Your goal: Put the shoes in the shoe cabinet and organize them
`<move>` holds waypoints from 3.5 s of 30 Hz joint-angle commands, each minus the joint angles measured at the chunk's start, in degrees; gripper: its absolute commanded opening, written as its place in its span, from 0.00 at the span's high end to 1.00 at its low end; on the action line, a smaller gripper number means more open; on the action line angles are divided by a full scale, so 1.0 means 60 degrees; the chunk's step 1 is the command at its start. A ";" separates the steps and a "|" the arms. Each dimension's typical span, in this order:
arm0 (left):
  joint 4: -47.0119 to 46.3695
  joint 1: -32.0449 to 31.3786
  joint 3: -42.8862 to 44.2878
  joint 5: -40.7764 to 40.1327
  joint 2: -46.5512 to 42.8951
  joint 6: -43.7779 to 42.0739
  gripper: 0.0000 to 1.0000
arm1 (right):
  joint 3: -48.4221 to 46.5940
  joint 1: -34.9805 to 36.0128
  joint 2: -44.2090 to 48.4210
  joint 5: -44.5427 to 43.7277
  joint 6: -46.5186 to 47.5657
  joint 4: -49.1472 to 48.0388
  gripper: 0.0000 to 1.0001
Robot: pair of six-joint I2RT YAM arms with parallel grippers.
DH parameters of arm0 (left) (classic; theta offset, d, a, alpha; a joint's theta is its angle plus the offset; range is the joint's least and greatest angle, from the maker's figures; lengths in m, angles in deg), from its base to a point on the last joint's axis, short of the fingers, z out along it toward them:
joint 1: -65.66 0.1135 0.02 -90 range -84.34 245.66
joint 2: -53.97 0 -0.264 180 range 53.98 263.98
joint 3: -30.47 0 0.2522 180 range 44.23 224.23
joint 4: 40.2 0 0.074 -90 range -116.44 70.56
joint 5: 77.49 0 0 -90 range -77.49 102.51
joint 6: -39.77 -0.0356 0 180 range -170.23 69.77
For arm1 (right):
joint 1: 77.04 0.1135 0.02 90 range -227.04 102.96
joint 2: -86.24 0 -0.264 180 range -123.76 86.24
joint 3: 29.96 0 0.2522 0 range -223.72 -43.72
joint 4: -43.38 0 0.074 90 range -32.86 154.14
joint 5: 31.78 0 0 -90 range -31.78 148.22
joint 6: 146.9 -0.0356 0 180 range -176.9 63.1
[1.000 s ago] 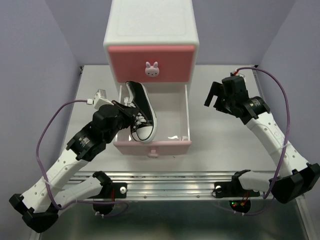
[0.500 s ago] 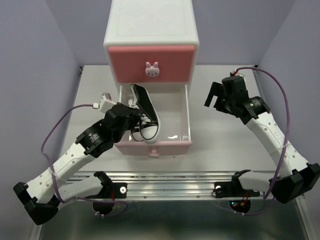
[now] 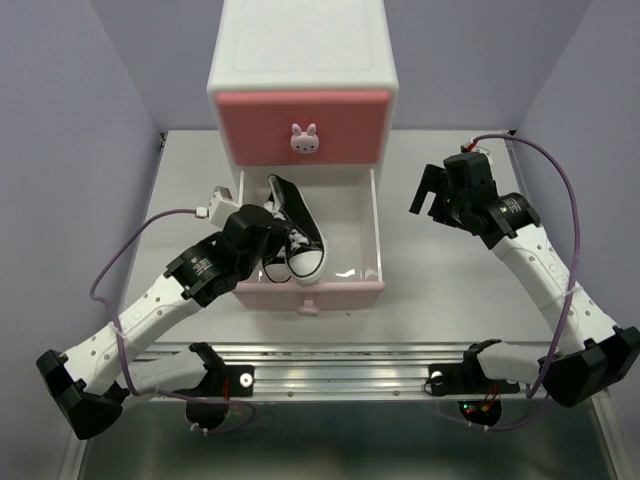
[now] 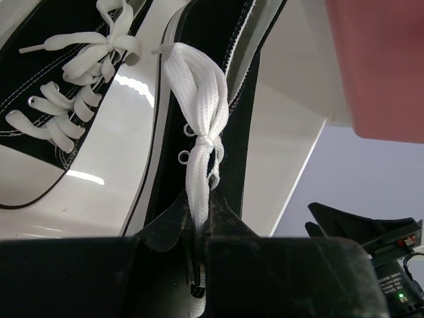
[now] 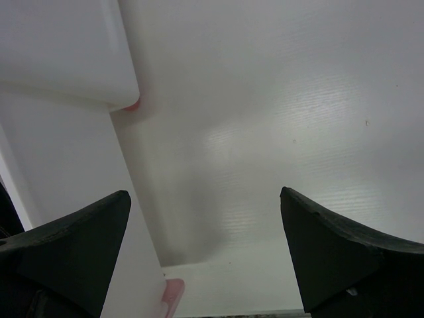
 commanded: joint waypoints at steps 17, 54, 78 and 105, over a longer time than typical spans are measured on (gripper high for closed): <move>-0.2408 0.0433 0.0904 0.0473 0.1153 -0.1729 1.00 | -0.0398 -0.0070 0.0526 -0.0292 -0.0236 0.0005 0.00; -0.4224 0.1078 -0.0121 0.1104 0.2398 -0.5758 1.00 | -0.0164 -0.0070 0.0526 -0.0600 -0.0368 -0.0054 0.00; -0.4341 0.1137 -0.0590 0.0693 0.2896 -0.4704 1.00 | 0.0070 -0.0070 0.0643 -0.0585 -0.0133 -0.0054 0.00; -0.4576 0.1093 -0.0941 0.0650 0.2999 -0.5522 1.00 | 0.0100 -0.0070 0.0570 -0.0688 -0.0031 -0.0083 0.00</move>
